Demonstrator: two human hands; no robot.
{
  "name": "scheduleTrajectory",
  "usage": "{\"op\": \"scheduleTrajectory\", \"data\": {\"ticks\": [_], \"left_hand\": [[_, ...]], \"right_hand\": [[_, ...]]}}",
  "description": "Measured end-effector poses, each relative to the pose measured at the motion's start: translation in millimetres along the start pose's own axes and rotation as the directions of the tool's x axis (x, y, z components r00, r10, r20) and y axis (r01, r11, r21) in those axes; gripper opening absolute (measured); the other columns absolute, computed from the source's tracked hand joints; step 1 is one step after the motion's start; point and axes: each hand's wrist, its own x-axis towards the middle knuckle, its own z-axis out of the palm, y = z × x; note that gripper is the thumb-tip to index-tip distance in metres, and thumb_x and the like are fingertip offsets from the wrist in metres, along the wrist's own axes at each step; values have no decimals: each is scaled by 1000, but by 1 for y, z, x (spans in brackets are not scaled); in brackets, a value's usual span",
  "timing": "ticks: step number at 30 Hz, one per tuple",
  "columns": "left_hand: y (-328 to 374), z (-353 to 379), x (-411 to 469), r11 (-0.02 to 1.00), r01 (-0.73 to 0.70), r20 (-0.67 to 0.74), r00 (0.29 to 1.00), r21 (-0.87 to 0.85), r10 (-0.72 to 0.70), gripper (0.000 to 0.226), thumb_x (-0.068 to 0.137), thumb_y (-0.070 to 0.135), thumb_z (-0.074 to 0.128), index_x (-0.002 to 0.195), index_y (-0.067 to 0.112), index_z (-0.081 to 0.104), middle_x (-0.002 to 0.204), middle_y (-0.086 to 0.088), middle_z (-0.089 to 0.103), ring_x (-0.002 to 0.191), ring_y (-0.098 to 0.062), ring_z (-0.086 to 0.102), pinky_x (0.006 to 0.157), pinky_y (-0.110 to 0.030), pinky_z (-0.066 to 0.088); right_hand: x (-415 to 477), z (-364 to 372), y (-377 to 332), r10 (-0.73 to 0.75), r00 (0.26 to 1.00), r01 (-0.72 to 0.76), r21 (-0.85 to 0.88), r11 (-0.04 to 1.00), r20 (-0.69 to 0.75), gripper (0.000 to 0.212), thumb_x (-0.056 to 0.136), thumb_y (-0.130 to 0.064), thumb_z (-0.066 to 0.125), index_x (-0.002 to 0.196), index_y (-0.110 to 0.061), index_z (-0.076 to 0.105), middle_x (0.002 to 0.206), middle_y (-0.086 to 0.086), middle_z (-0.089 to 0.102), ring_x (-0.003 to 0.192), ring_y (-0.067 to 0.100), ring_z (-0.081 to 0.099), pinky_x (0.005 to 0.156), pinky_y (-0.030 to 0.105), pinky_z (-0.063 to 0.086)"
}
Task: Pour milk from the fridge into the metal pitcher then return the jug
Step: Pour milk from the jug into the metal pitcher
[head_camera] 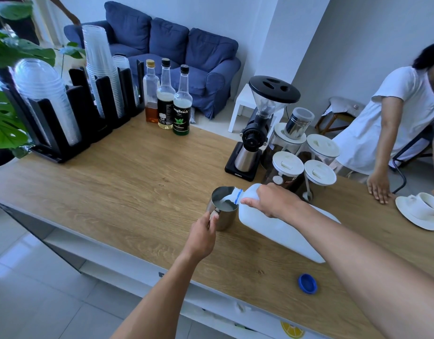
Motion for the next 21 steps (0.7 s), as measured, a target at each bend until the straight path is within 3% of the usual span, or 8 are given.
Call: {"op": "scheduleTrajectory", "data": {"ticks": [4,8,13,17,21], "left_hand": [[0,0,0,1000,4,-9,1000,5,-4,30,107,32,37,103,14,61,69,6,53,60,-4,46,60,-28,39],[0,0,-1,1000,-2,-8,1000,5,2,34,107,33,37,106,9,61,86,-15,66,78,-27,59,74,-44,48],[-1,0,0,1000,2,-12,1000,-7,-2,31,108,32,37,112,15,63,77,7,59,71,-8,53,73,-33,44],[-1,1,-1,1000,-7,-20,1000,-14,7,28,107,32,37,107,19,63,71,15,54,65,0,51,63,-20,40],[0,1,0,1000,-23,-27,999,0,23,27,107,32,37,106,21,62,65,14,49,60,2,49,59,-21,37]], "right_hand": [[-1,0,0,0,1000,0,4,1000,-2,56,91,-67,38,61,-19,35,63,-2,40,49,12,35,44,28,23],[-1,0,0,-8,1000,8,11,1000,1,57,91,-67,37,61,-18,36,60,-2,41,48,12,36,43,28,24],[1,0,0,0,1000,0,21,1000,8,60,90,-68,39,60,-15,35,57,0,41,46,15,36,44,29,25],[2,0,-1,1,1000,-1,24,1000,3,57,90,-67,40,60,-18,33,59,-2,40,47,13,35,44,29,24],[1,0,-1,-4,1000,4,22,1000,-7,56,90,-66,40,60,-19,32,57,-2,38,46,12,34,43,28,22]]}}
